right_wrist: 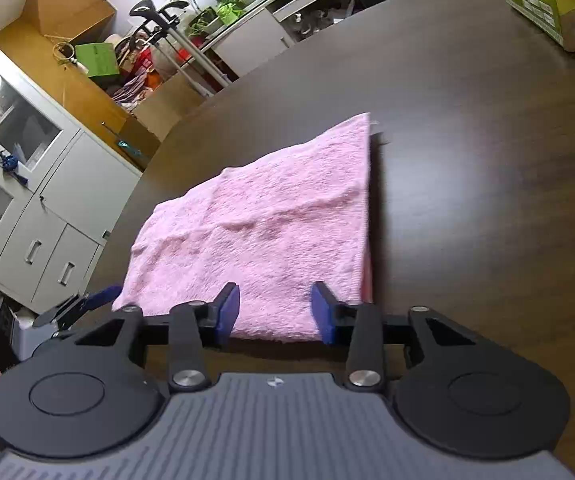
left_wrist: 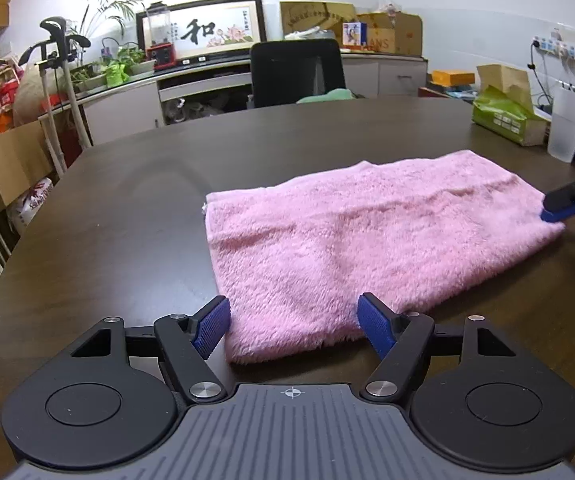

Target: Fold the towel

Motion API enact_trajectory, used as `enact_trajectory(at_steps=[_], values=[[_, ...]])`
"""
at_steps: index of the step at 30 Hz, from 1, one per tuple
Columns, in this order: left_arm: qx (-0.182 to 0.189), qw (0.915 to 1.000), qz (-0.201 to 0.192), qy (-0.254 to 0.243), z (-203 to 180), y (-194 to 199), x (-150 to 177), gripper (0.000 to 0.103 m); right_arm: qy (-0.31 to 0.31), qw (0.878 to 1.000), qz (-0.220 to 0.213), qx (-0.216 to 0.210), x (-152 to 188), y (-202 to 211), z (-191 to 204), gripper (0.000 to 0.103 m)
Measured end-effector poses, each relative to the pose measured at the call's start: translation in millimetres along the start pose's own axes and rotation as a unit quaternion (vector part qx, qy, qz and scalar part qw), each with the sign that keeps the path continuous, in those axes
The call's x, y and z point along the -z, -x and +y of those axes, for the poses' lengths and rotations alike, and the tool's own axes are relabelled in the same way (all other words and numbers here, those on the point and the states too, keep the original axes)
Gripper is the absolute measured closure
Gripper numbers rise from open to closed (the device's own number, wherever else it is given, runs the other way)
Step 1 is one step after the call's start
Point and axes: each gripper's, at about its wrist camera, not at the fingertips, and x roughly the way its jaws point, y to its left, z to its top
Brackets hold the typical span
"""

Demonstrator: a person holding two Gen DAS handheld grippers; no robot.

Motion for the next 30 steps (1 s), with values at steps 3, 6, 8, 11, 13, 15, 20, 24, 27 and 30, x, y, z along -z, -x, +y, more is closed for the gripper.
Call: enact_trajectory(at_steps=[3, 6, 8, 11, 13, 15, 20, 24, 27, 30], values=[[0.002, 0.9999, 0.008, 0.007, 3.1, 2.9, 5.0, 0.030, 0.000, 1.000, -0.008, 0.011, -4.5, -1.8, -5.0, 0.076], [-0.018, 0.9997, -0.009, 0.016, 5.1, 10.0, 5.3, 0.033, 0.008, 1.000, -0.009, 0.019, -5.4, -1.3, -4.5, 0.067], [-0.023, 0.9990, -0.028, 0.027, 5.1, 15.4, 0.9, 0.033, 0.016, 1.000, -0.009, 0.018, -4.2, -3.1, 0.7, 0.064], [-0.018, 0.9985, -0.044, 0.028, 3.2, 18.4, -5.5, 0.033, 0.045, 0.998, -0.007, 0.041, -2.6, -7.8, 14.5, 0.059], [-0.011, 0.9977, -0.060, 0.029, -1.6, 19.9, -13.1, 0.033, 0.056, 0.997, -0.005, 0.051, -1.5, -9.8, 20.3, 0.059], [0.000, 0.9970, -0.071, 0.032, -4.3, 21.0, -17.3, 0.032, 0.061, 0.997, -0.004, 0.055, -0.9, -8.3, 20.2, 0.059], [-0.002, 0.9975, -0.065, 0.028, -12.6, 6.1, -27.5, 0.031, 0.067, 0.996, -0.004, 0.059, 0.2, -8.0, 21.1, 0.055], [-0.029, 0.9993, -0.013, 0.019, -14.1, -12.6, -21.0, 0.033, 0.071, 0.996, -0.004, 0.059, 1.2, -7.8, 22.1, 0.051], [-0.026, 0.9995, 0.002, 0.020, -12.0, -14.2, -13.1, 0.033, 0.058, 0.997, -0.009, 0.048, 0.9, -4.0, 19.0, 0.046], [-0.020, 0.9994, -0.008, 0.027, -8.9, -8.8, -9.8, 0.033, 0.040, 0.998, -0.041, 0.031, 0.5, 9.7, 17.2, 0.043]])
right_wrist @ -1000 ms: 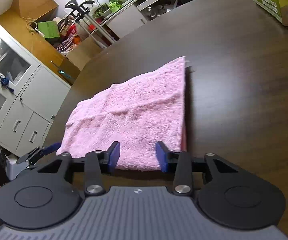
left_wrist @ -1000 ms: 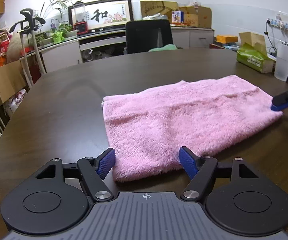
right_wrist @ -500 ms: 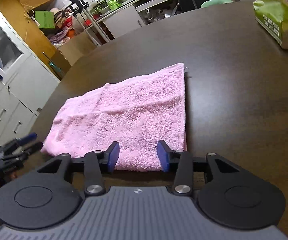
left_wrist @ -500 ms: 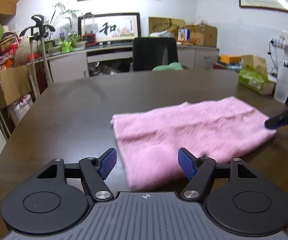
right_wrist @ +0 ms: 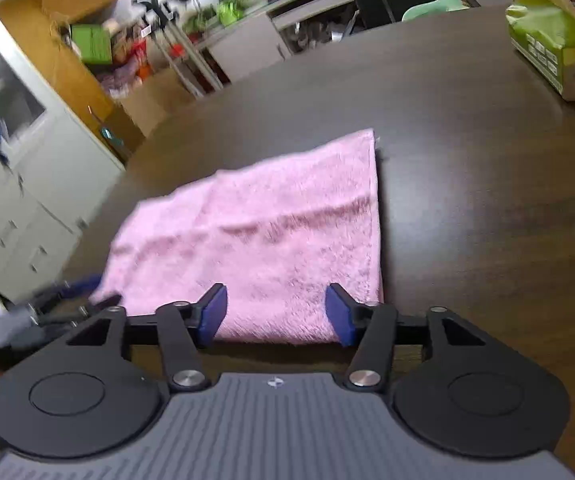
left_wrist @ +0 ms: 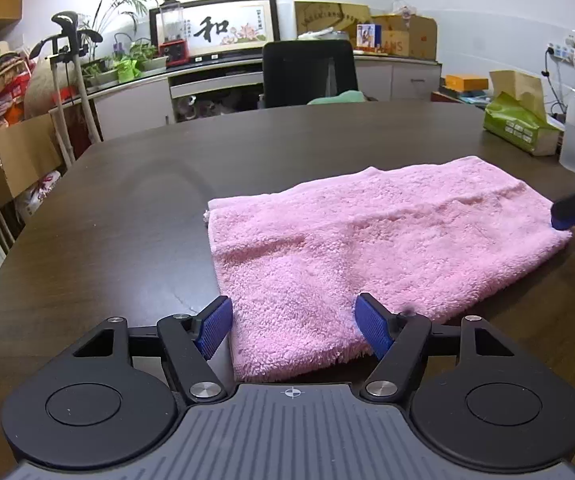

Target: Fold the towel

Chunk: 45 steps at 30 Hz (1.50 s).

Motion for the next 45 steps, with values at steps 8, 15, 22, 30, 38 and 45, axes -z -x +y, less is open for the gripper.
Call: enact_trajectory(at_steps=[8, 15, 22, 30, 38, 45], values=[[-0.007, 0.9992, -0.021, 0.034, 11.0, 4.3, -9.0, 0.027, -0.049, 0.997, -0.040, 0.043, -3.1, 16.4, -21.8, 0.034], [-0.009, 0.9981, -0.006, 0.061, 18.7, -8.4, -18.7, 0.026, -0.063, 0.997, -0.031, 0.044, -14.0, -11.8, -28.1, 0.033], [-0.014, 0.9967, 0.003, 0.079, 30.4, -11.6, -15.0, 0.024, -0.063, 0.997, -0.019, 0.039, -21.2, -30.4, -28.2, 0.033], [-0.015, 0.9969, 0.010, 0.076, 29.8, -12.3, -11.1, 0.021, -0.068, 0.998, -0.008, 0.012, -24.3, -37.9, -27.4, 0.033], [-0.021, 0.9971, 0.014, 0.072, 27.4, -13.4, -10.3, 0.018, -0.046, 0.998, -0.008, 0.043, -19.4, -42.2, -30.0, 0.092], [-0.029, 0.9972, 0.015, 0.067, 23.8, -15.0, -9.5, 0.013, -0.027, 0.997, -0.024, 0.073, -15.1, -36.6, -21.6, 0.094]])
